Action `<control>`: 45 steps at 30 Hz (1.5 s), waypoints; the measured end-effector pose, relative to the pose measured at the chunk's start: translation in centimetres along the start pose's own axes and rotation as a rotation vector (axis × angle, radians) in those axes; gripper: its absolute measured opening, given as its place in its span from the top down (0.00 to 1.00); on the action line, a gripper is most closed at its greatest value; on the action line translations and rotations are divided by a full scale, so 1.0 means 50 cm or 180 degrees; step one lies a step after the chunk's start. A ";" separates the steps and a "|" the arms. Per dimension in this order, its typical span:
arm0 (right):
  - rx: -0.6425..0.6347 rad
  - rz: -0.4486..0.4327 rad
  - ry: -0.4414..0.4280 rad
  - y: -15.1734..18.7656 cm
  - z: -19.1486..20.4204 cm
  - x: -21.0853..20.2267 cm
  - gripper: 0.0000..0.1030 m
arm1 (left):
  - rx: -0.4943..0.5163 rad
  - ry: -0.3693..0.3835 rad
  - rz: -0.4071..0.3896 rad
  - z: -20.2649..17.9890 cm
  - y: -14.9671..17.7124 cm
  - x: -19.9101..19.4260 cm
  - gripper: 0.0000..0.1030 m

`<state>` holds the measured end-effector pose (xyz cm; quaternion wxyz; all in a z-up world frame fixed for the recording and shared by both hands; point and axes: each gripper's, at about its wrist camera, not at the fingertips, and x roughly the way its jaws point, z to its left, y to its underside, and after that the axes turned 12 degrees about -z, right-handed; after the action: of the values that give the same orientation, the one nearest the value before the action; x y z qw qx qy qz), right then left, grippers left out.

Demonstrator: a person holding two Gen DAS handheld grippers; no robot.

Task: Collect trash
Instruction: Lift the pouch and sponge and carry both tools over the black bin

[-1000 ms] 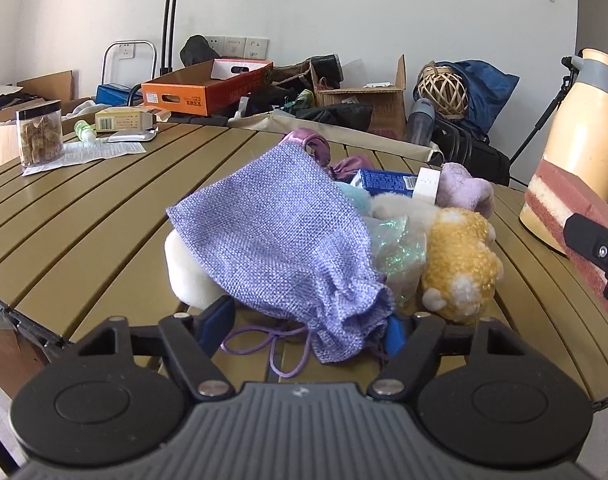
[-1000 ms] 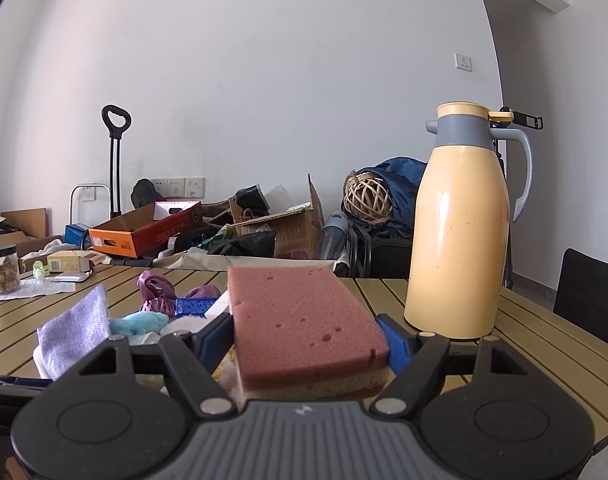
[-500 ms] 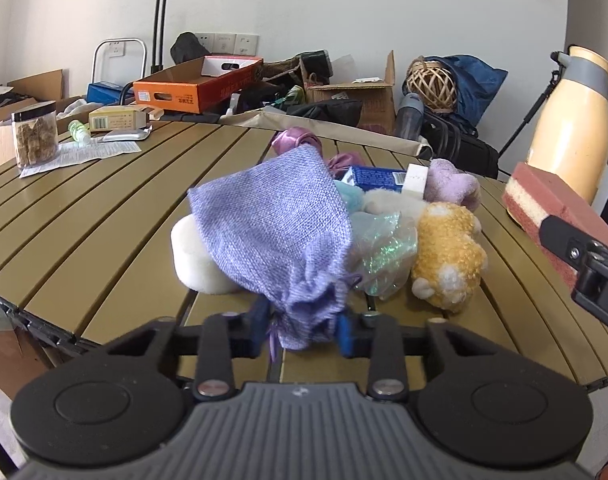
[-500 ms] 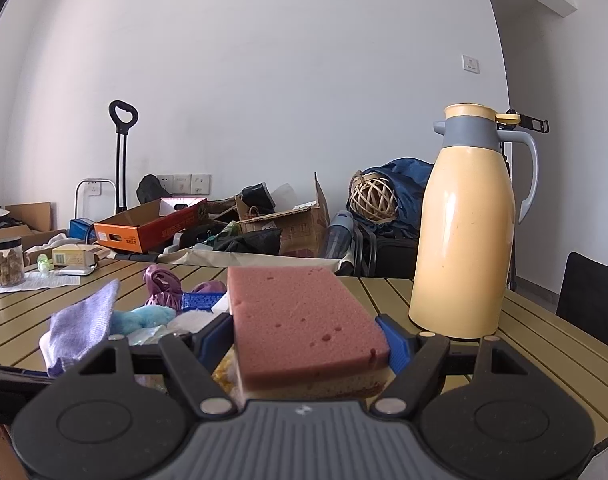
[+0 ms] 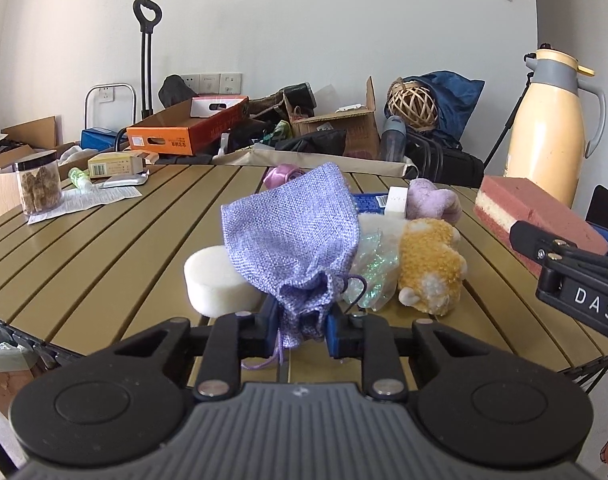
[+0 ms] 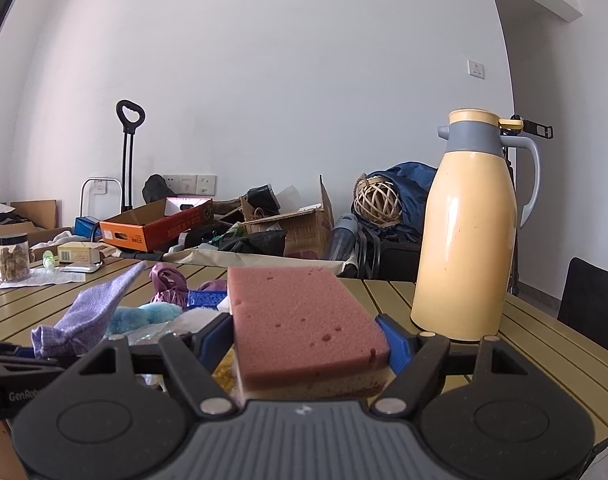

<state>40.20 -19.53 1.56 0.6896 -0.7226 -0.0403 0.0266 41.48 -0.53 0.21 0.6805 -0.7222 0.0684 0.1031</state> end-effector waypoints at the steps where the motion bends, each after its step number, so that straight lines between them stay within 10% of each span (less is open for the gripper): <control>1: 0.0000 -0.0004 -0.0007 -0.001 0.000 -0.002 0.26 | 0.0005 0.0002 -0.0009 0.000 -0.001 -0.002 0.78; 19: 0.0027 -0.0099 -0.0203 -0.020 0.025 -0.095 0.26 | 0.0146 0.0018 -0.0422 -0.006 -0.021 -0.134 0.78; 45: 0.0245 0.0182 -0.0415 -0.021 0.039 -0.333 0.27 | 0.0178 0.0069 -0.0305 0.011 0.009 -0.374 0.78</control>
<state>23.45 -19.14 2.21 0.7117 -0.6931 -0.0635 0.0948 23.20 -0.77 4.28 0.7038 -0.7064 0.0440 0.0607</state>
